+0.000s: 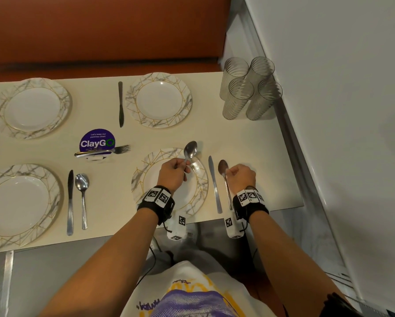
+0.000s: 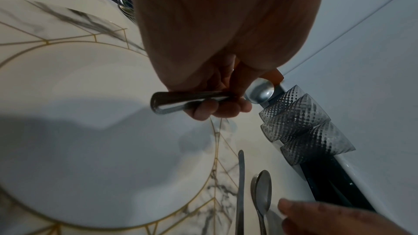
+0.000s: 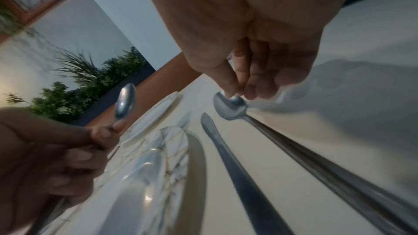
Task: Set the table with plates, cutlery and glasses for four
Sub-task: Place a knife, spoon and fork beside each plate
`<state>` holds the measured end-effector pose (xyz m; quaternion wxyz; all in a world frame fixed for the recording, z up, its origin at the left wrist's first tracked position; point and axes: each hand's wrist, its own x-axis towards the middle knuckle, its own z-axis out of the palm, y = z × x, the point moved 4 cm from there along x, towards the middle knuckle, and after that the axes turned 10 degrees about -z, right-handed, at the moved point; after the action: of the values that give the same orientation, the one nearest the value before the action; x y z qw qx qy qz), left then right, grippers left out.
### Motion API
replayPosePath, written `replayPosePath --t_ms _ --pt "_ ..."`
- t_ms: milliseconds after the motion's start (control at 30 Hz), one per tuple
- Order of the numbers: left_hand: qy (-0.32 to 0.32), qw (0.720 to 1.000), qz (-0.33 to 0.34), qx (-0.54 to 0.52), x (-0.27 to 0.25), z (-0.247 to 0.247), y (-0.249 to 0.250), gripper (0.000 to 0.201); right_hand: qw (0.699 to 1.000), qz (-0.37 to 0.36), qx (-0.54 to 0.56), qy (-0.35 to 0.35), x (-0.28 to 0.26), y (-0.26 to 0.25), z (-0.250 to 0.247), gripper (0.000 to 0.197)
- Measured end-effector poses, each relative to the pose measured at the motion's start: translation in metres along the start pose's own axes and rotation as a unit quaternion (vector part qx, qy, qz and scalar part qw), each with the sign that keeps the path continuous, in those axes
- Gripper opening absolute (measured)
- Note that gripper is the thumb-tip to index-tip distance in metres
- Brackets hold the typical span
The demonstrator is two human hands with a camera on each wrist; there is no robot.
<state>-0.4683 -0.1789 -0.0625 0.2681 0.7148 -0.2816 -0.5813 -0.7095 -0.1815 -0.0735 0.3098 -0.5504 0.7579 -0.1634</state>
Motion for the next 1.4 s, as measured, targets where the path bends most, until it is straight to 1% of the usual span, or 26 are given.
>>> replayPosePath --t_ms 100,200,300,333,400,500,667,800,900,967,1067,1167,1233,1300,1333,1400 --pt "-0.005 1.000 0.005 -0.007 0.001 -0.005 0.002 0.022 0.996 -0.069 0.049 0.016 0.006 -0.031 0.001 0.007" --pt "-0.016 1.000 0.005 -0.016 0.000 -0.011 0.005 0.023 0.984 -0.146 0.103 -0.004 0.014 -0.075 0.004 0.019" --pt "-0.024 0.999 0.013 -0.027 -0.004 -0.020 0.013 0.025 0.971 -0.189 0.135 -0.050 0.019 -0.117 0.010 0.030" --pt "-0.027 0.999 0.016 -0.030 -0.006 -0.024 0.015 0.027 0.967 -0.202 0.137 -0.068 0.020 -0.130 0.014 0.029" --pt "-0.032 0.999 0.021 -0.032 -0.007 -0.036 0.019 0.027 0.958 -0.241 0.119 -0.096 0.021 -0.153 0.023 0.020" --pt "-0.036 0.999 0.019 -0.032 -0.006 -0.059 0.022 0.026 0.951 -0.271 0.092 -0.114 0.020 -0.183 0.038 0.008" --pt "-0.034 0.999 0.021 -0.032 0.001 -0.117 0.024 0.020 0.951 -0.275 0.082 -0.117 0.014 -0.232 0.066 0.010" --pt "-0.037 0.999 0.027 -0.025 0.012 -0.180 0.026 0.016 0.959 -0.242 0.114 -0.089 0.013 -0.271 0.091 0.013" --pt "-0.008 0.998 0.028 -0.059 0.021 -0.236 0.033 0.027 0.967 -0.188 0.157 -0.064 0.009 -0.294 0.110 0.012" --pt "0.014 0.995 0.031 -0.097 0.028 -0.272 0.042 0.038 0.966 -0.156 0.197 -0.069 0.003 -0.308 0.128 0.010" --pt "0.012 0.989 0.027 -0.147 0.039 -0.314 0.053 0.054 0.962 -0.131 0.224 -0.090 -0.006 -0.326 0.156 0.011" --pt "0.006 0.982 0.027 -0.188 0.052 -0.342 0.056 0.064 0.964 -0.111 0.229 -0.081 -0.016 -0.340 0.172 0.006" --pt "0.015 0.976 0.027 -0.216 0.060 -0.353 0.058 0.063 0.957 -0.094 0.260 -0.091 -0.023 -0.348 0.178 0.004" --pt "0.017 0.970 0.029 -0.241 0.066 -0.354 0.061 0.057 0.953 -0.099 0.265 -0.112 -0.029 -0.355 0.183 0.013" --pt "0.017 0.968 0.029 -0.247 0.067 -0.352 0.063 0.052 0.956 -0.114 0.242 -0.122 -0.031 -0.359 0.186 0.017" --pt "0.020 0.971 0.029 -0.238 0.070 -0.344 0.065 0.039 0.965 -0.149 0.177 -0.127 -0.032 -0.366 0.192 0.018"
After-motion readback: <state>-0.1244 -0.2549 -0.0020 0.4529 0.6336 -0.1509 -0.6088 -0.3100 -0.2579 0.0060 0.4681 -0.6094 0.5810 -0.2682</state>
